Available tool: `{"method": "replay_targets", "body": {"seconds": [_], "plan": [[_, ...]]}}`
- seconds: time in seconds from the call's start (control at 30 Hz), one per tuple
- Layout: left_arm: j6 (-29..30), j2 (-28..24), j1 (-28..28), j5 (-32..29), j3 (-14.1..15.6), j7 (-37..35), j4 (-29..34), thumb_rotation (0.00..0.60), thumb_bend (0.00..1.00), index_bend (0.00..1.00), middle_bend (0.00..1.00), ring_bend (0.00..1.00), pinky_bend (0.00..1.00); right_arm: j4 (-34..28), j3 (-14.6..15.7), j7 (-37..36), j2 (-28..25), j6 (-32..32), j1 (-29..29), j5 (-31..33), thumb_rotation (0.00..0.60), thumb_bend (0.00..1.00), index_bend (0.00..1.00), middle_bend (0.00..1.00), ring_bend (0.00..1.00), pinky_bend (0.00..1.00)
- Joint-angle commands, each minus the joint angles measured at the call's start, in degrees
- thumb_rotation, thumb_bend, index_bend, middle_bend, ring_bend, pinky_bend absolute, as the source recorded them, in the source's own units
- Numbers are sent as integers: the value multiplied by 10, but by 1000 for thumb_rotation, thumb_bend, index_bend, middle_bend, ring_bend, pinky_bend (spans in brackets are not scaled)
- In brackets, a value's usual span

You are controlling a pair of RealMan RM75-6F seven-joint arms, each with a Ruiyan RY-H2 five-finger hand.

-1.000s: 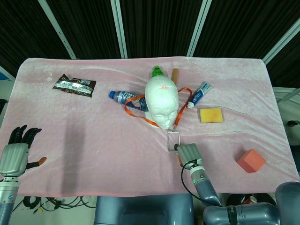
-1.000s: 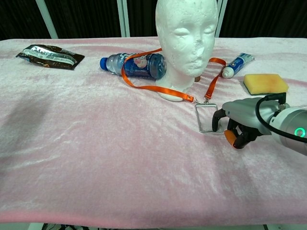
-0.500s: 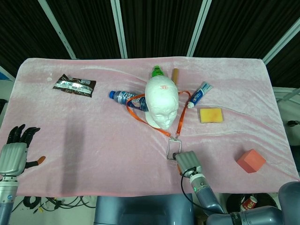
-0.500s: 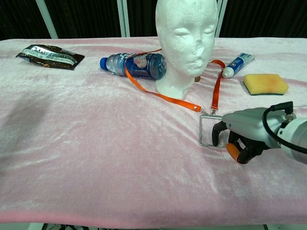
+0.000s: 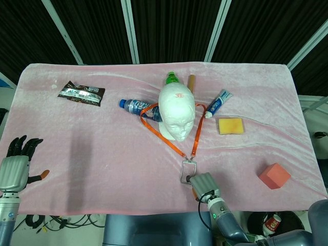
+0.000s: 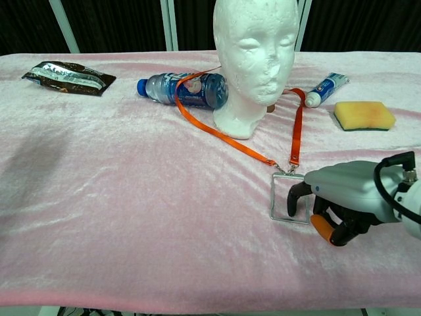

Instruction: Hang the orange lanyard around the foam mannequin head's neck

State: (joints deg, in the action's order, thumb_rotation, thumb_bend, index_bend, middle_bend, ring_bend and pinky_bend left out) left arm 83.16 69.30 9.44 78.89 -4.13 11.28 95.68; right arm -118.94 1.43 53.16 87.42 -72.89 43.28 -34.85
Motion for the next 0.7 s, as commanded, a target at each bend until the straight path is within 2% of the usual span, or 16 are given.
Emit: {"method": "replay_targets", "body": {"seconds": [0.03, 0.13, 0.27, 0.33, 0.37, 0.43, 0.53, 0.7], "plan": [[0, 0, 0, 0, -1, 0, 0, 600, 103, 180, 175, 0, 8, 10, -10, -13, 1, 1, 0, -4, 600, 438, 88, 733, 746, 572], [0, 0, -1, 1, -1, -1, 0, 600, 104, 179, 175, 0, 8, 23, -28, -38, -3, 6, -2, -5, 600, 317, 26, 698, 723, 571], [-5, -1, 0, 0, -2, -4, -1, 600, 103, 180, 175, 0, 8, 18, -56, -80, -35, 13, -6, -16, 600, 280, 18, 611, 663, 568], [-8, -1, 1, 0, -1, -6, -1, 600, 103, 179, 175, 0, 8, 10, -67, -102, -60, 10, -13, -25, 600, 278, 17, 519, 576, 533], [-9, -1, 1, 1, -1, -6, -1, 600, 103, 179, 175, 0, 8, 5, -73, -114, -78, 7, -17, -29, 600, 277, 18, 480, 540, 505], [-9, -2, 1, 3, 0, -8, 0, 600, 103, 179, 174, 0, 8, -5, -81, -137, -118, 5, -28, -39, 600, 272, 17, 368, 430, 386], [-6, -4, -1, 9, 1, -10, 4, 600, 103, 179, 174, 0, 8, -7, -89, -189, -192, 18, -51, -52, 600, 262, 17, 278, 327, 257], [-4, -5, -2, 19, 5, -12, 10, 600, 103, 180, 174, 0, 8, 26, -100, -330, -304, 72, -102, -95, 600, 237, 17, 231, 273, 226]]}}
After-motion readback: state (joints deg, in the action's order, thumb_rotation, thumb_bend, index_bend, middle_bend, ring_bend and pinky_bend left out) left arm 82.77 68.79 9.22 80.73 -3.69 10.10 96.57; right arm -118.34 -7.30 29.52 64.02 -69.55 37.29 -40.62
